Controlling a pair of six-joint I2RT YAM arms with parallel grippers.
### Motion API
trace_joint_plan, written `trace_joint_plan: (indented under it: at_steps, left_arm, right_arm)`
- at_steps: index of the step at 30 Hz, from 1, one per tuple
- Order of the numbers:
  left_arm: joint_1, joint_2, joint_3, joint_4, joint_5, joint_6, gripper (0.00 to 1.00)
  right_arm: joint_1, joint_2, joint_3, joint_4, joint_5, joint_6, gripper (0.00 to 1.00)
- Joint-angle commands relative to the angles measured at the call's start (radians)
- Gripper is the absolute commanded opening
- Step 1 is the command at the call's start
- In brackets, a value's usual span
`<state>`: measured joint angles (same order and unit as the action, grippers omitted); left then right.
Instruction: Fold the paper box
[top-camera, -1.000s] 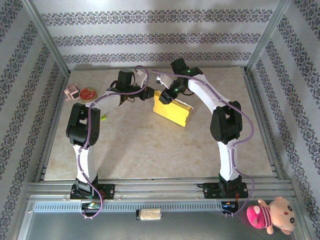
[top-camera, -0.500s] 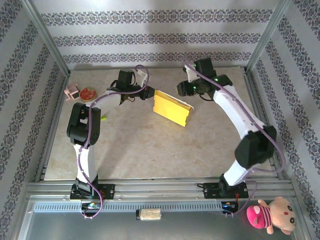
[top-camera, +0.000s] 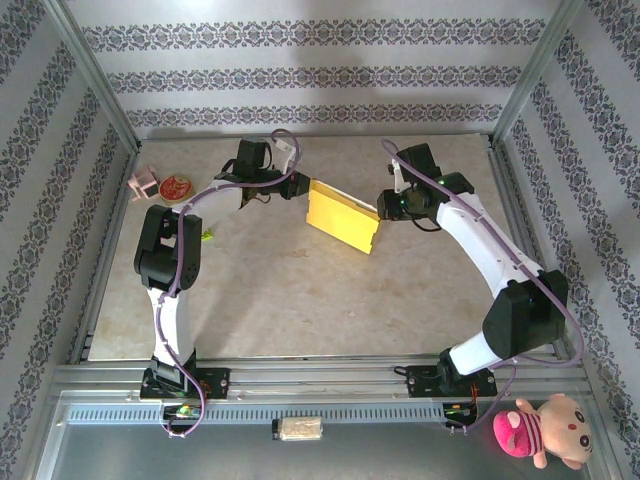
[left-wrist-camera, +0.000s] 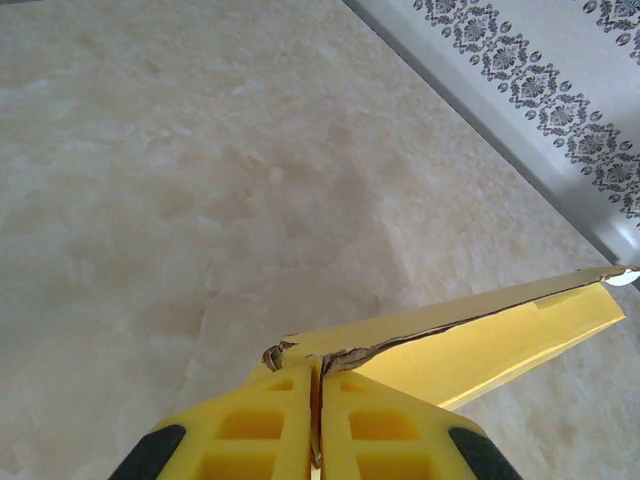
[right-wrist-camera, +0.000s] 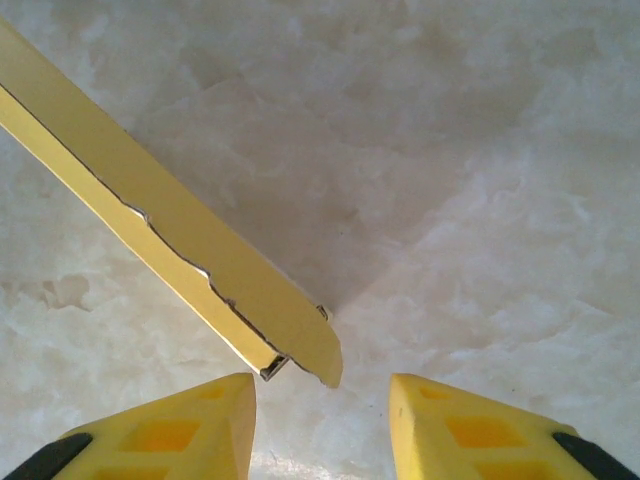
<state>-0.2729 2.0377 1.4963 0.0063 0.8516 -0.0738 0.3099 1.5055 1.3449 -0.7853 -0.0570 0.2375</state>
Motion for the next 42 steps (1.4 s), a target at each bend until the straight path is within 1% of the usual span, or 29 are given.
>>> trace_joint_plan:
  at_steps: [1, 3, 5, 8, 12, 18, 23, 31, 37, 42]
  left_arm:
    - [-0.017, 0.029, 0.001, -0.085, -0.016, 0.022, 0.09]
    - [-0.018, 0.029, -0.001, -0.08, -0.016, 0.019, 0.09]
    - [-0.019, 0.03, -0.003, -0.075, -0.016, 0.014, 0.09]
    - [-0.022, 0.03, -0.002, -0.065, -0.011, 0.008, 0.09]
    - [-0.023, 0.024, -0.01, -0.066, -0.017, 0.012, 0.09]
    - [-0.023, 0.021, -0.019, -0.057, -0.017, 0.009, 0.09]
    - [-0.023, 0.021, -0.019, -0.059, -0.017, 0.012, 0.09]
    - [-0.022, 0.019, -0.023, -0.056, -0.014, 0.01, 0.09]
    - [-0.023, 0.019, -0.025, -0.052, -0.013, 0.008, 0.09]
    - [-0.022, 0.018, -0.024, -0.05, -0.009, 0.007, 0.09]
  right_arm:
    - [0.01, -0.045, -0.032, -0.012, -0.034, 0.001, 0.43]
    - [0.021, -0.045, -0.048, -0.011, -0.037, -0.003, 0.44]
    - [0.028, -0.04, -0.055, -0.007, -0.015, -0.008, 0.43]
    - [0.03, -0.017, -0.058, 0.009, 0.029, -0.016, 0.36]
    - [0.041, 0.02, -0.037, 0.015, 0.041, -0.04, 0.31]
    - [0.047, 0.057, -0.018, 0.025, 0.052, -0.051, 0.28]
    - [0.047, 0.065, -0.021, 0.042, 0.066, -0.056, 0.23]
    - [0.048, 0.07, 0.004, 0.038, 0.085, -0.067, 0.24]
    - [0.05, 0.079, 0.008, 0.034, 0.064, -0.069, 0.17]
    - [0.051, 0.084, 0.013, 0.038, 0.068, -0.051, 0.14]
